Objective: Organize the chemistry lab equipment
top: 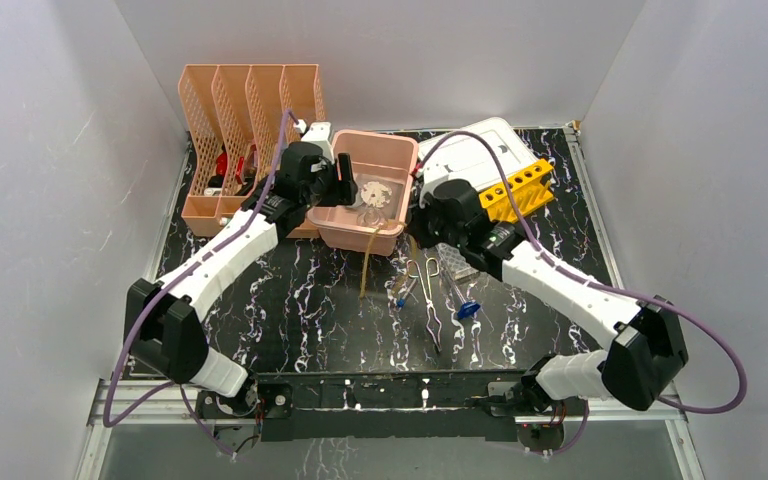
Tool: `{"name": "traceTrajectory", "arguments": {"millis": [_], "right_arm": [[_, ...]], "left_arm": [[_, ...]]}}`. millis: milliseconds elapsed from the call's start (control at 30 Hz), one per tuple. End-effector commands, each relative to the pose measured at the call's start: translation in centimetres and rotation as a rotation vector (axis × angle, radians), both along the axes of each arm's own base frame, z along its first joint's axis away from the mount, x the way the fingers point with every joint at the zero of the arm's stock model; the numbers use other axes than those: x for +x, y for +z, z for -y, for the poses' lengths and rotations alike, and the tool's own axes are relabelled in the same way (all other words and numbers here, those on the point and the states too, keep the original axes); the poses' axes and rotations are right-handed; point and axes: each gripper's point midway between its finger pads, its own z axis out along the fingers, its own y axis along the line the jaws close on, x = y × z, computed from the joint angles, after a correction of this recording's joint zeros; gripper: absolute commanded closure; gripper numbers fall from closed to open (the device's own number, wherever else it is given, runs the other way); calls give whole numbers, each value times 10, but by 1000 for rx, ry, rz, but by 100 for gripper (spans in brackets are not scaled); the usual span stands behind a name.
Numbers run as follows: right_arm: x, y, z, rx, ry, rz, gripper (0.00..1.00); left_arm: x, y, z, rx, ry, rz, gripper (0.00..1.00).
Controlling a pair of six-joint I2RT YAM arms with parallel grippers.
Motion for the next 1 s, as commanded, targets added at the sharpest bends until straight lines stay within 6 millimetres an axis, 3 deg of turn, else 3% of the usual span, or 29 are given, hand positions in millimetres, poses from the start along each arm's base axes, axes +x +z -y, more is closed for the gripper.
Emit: {"name": "traceTrajectory", "arguments": {"millis": [0, 333, 467, 567, 700, 900, 967], "right_arm": [[32, 80, -31, 144, 30, 190, 100], [108, 167, -62, 198, -14, 423, 100], [135, 181, -64, 195, -45, 467, 100], [155, 177, -65, 173, -55, 467, 100], [179, 138, -74, 131, -49, 405, 100], [195, 88, -86, 110, -42, 327, 100], [197, 78, -90, 109, -35, 309, 89]], "left_arm": [[-2, 32, -4, -48, 21, 77, 42], [-8, 41, -14, -48, 60, 94, 42], [-12, 38, -19, -32, 69, 88, 43], [-17, 39, -25, -20, 79, 93, 43], [-20, 38, -30, -8, 89, 93, 43], [-22, 36, -33, 11, 93, 86, 43], [-23, 34, -34, 14, 94, 82, 43]]}}
